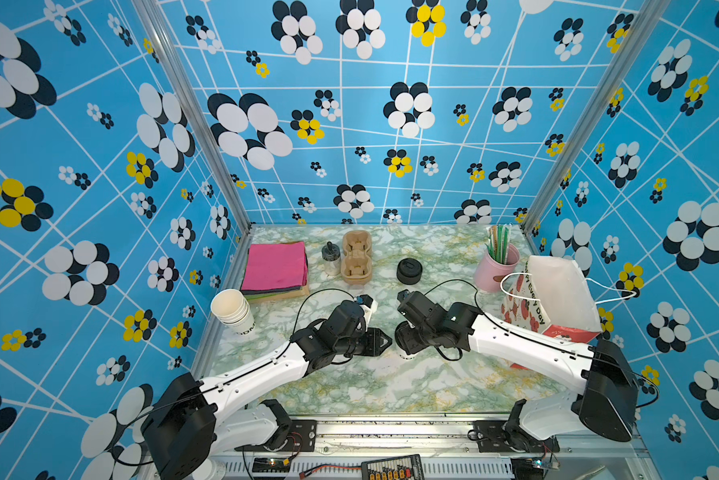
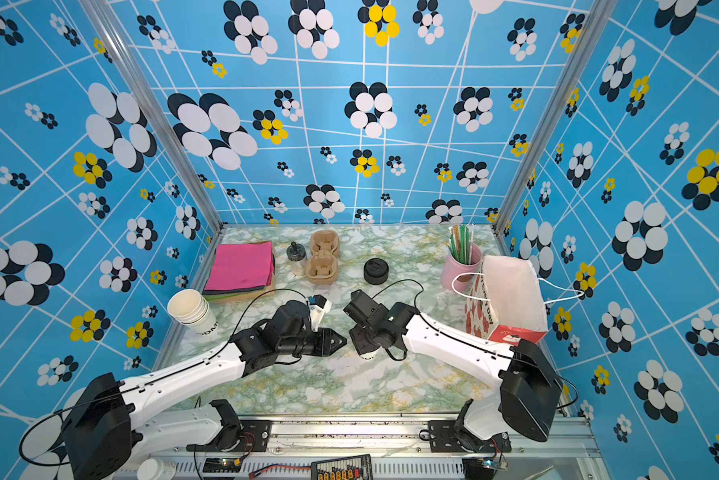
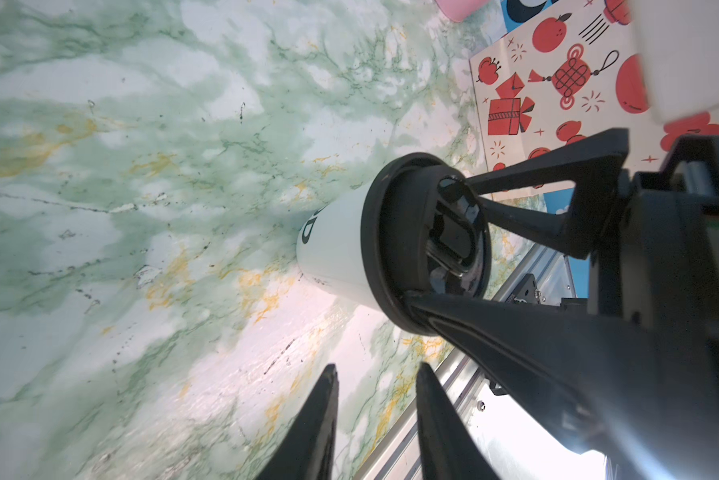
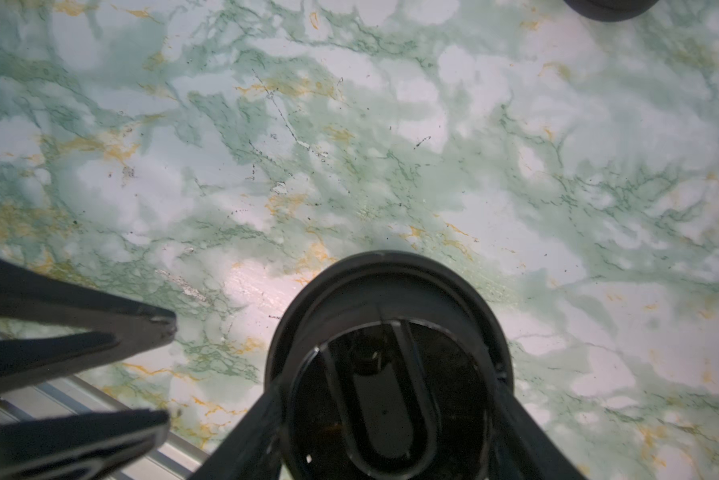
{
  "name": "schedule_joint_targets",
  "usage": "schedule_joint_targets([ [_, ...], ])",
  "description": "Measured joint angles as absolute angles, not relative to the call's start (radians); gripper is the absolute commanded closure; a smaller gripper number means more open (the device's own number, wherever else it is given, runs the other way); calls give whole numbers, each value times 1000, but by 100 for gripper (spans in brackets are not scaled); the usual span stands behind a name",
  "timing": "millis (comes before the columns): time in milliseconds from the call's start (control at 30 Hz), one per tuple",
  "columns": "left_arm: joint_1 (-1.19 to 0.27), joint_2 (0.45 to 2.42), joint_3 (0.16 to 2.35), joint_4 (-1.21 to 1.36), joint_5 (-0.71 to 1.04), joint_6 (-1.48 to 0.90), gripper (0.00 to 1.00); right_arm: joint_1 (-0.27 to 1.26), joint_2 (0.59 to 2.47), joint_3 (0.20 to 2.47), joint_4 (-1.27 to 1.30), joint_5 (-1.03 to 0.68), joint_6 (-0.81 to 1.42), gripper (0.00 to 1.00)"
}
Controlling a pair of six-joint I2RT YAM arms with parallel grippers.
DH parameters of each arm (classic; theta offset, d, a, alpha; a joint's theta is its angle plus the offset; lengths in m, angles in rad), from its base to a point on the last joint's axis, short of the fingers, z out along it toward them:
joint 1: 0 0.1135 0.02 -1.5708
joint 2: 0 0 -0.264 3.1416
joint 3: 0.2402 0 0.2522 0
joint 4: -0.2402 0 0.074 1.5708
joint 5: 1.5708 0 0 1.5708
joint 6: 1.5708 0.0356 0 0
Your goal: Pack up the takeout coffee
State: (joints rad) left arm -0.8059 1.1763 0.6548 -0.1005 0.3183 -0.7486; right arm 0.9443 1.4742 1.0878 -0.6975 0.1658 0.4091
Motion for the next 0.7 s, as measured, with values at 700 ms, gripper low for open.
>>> schedule_joint_targets([
  [700,-764,1303,652,67,379,-783,76,944,1474,1088,-698,166,409,60],
])
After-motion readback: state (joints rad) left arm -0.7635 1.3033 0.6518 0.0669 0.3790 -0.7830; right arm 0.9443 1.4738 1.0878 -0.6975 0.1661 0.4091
